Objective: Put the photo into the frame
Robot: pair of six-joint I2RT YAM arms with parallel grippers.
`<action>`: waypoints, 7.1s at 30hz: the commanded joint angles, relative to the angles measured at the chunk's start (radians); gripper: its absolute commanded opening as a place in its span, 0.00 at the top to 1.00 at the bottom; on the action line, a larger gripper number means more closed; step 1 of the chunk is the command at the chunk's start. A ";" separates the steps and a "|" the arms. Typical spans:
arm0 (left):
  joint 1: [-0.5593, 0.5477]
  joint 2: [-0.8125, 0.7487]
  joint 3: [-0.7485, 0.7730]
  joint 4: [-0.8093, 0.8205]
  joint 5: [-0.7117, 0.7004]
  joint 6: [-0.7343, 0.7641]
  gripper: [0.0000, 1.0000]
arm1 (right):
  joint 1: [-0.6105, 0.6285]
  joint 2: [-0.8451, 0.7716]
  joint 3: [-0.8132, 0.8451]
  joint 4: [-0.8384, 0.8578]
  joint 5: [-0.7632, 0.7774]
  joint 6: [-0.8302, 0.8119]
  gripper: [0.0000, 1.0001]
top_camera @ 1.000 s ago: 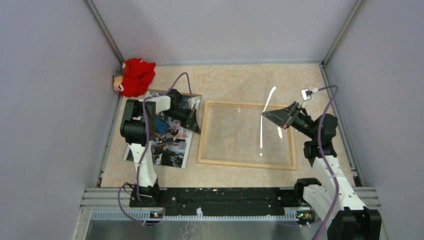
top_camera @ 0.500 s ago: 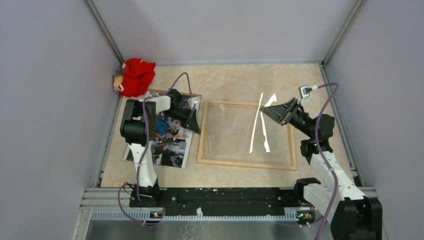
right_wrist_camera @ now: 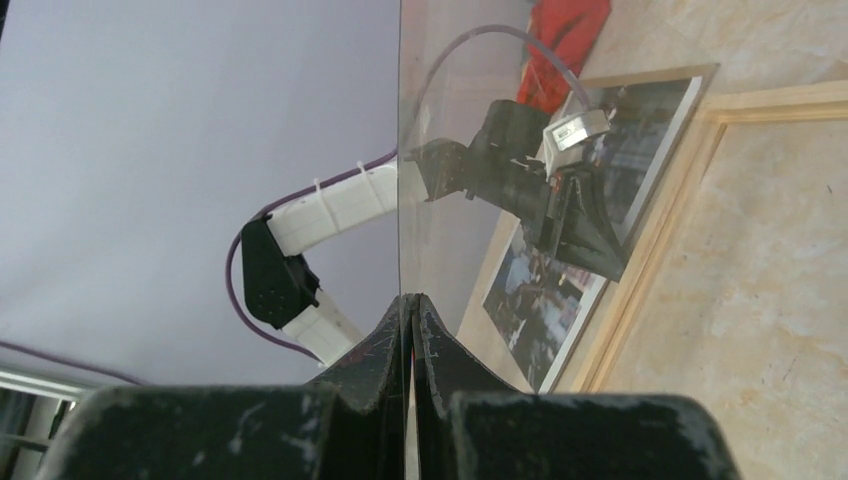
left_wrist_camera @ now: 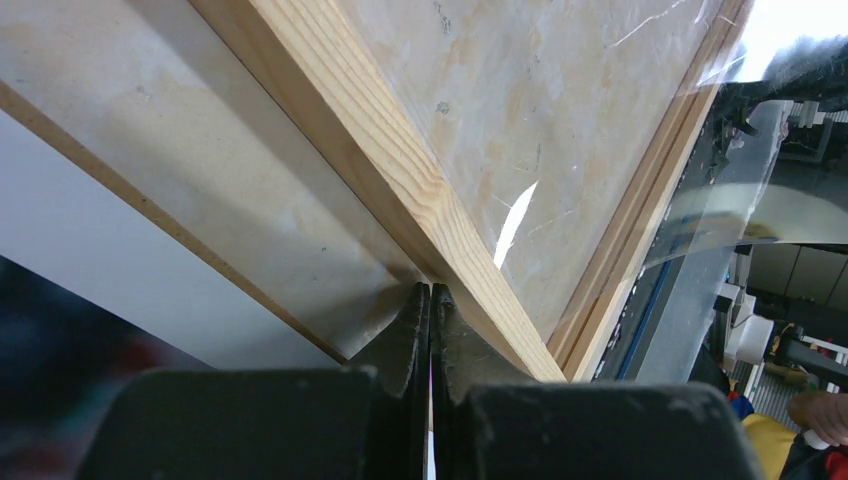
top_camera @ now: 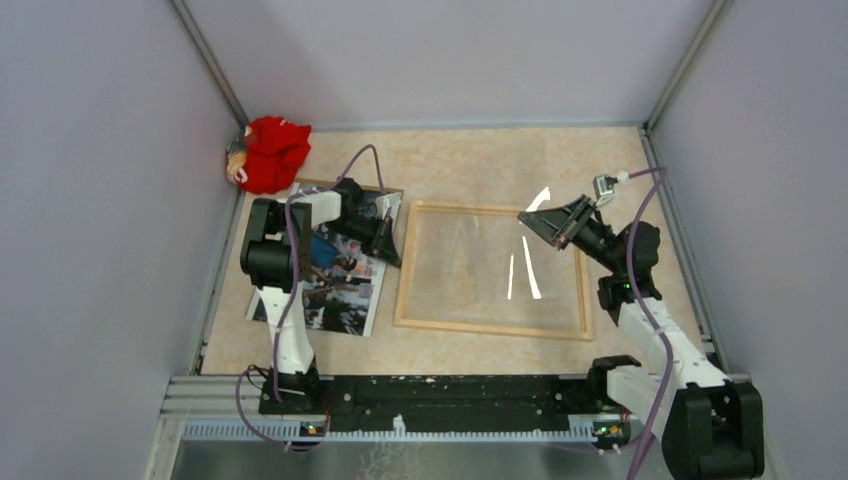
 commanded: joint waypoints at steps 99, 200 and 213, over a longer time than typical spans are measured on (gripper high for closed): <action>0.033 -0.088 -0.027 0.010 0.071 0.059 0.99 | 0.219 -0.035 0.307 -0.687 0.435 0.133 1.00; 0.027 -0.111 -0.068 0.040 0.066 0.053 1.00 | 0.509 0.116 0.518 -0.643 0.699 0.228 1.00; 0.027 -0.110 -0.074 0.042 0.067 0.052 1.00 | 0.518 0.081 0.518 -0.666 0.710 0.205 1.00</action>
